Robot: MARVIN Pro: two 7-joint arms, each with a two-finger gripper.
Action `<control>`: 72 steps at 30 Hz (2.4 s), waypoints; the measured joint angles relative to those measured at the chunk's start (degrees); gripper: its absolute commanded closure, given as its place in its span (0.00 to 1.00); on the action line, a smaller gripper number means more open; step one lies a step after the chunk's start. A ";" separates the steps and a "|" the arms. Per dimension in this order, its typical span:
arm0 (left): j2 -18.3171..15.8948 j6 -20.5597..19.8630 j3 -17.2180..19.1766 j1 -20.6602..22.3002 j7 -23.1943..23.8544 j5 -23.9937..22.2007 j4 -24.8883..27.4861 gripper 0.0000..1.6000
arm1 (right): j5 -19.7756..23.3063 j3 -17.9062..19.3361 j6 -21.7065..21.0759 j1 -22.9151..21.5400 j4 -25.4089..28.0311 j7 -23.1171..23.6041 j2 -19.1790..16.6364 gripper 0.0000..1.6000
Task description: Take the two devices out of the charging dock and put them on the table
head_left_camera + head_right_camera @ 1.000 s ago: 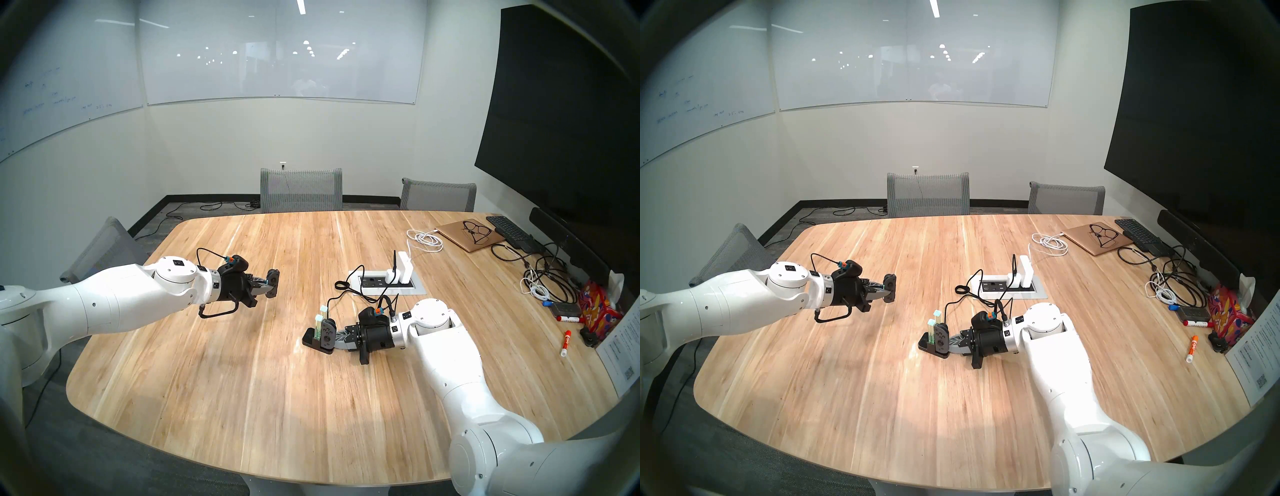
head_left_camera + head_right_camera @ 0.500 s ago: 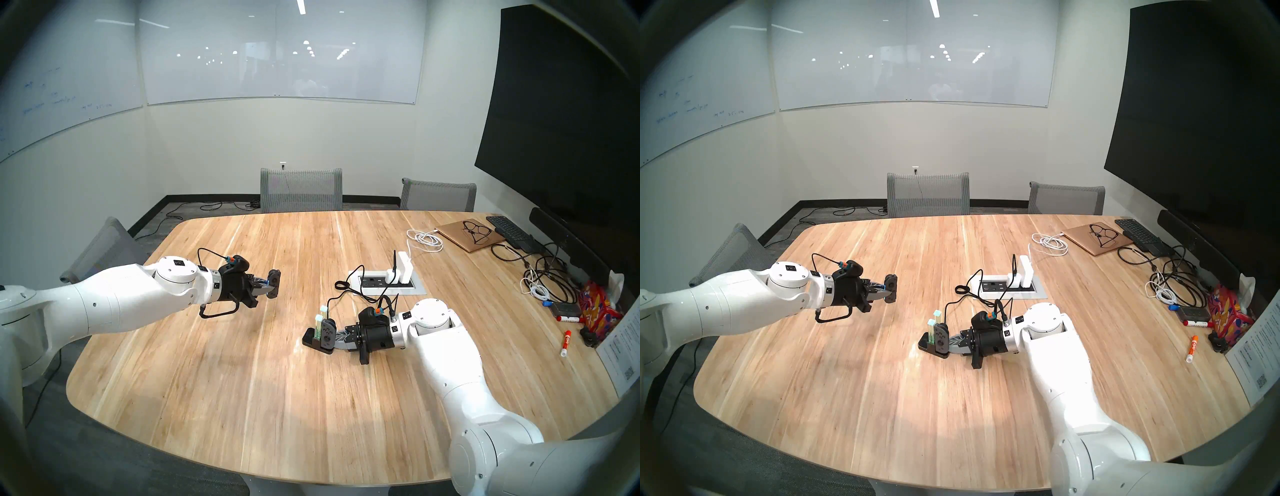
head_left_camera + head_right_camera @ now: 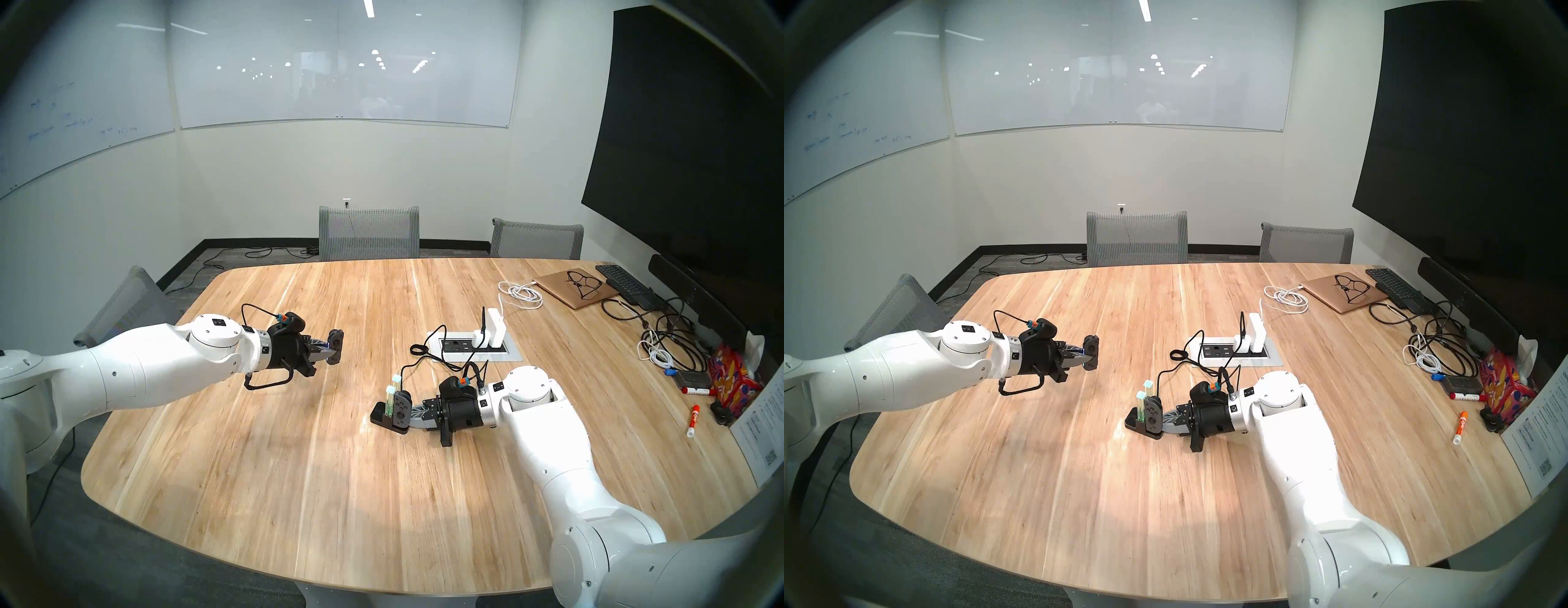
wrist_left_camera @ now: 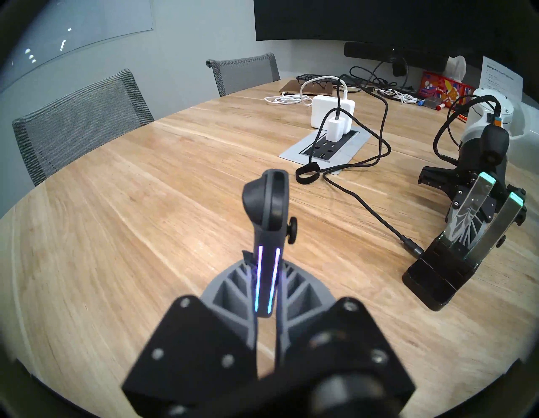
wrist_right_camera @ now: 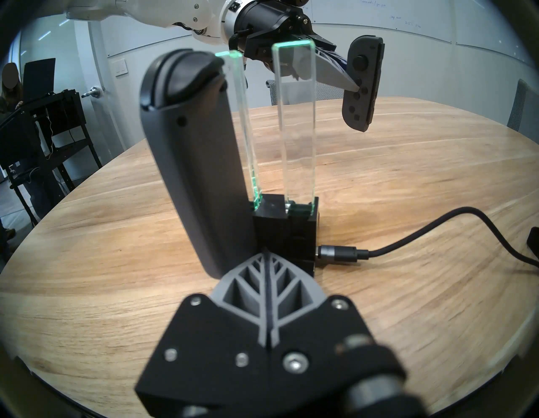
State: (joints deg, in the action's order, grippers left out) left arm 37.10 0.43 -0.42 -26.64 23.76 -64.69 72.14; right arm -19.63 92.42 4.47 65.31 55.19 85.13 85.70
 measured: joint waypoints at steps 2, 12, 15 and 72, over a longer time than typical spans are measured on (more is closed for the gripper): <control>-0.10 0.00 0.01 0.00 -0.25 -0.01 0.10 0.30 | 0.00 0.00 0.00 0.00 0.00 0.00 0.00 1.00; -0.22 -0.01 0.03 0.00 -0.73 -0.45 0.18 0.00 | -0.01 0.00 0.00 0.00 0.00 0.00 0.00 1.00; -0.21 -0.01 0.03 0.00 -0.81 -0.57 0.18 0.00 | -0.01 0.00 0.00 0.00 0.00 0.00 0.00 1.00; 1.68 9.88 -0.76 1.02 25.17 3.57 2.56 1.00 | -0.03 0.02 0.00 0.00 0.00 0.00 0.01 1.00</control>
State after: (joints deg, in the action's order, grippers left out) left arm 38.78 10.32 -1.18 -25.62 48.92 -61.12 74.71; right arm -19.66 92.44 4.46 65.31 55.19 85.13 85.71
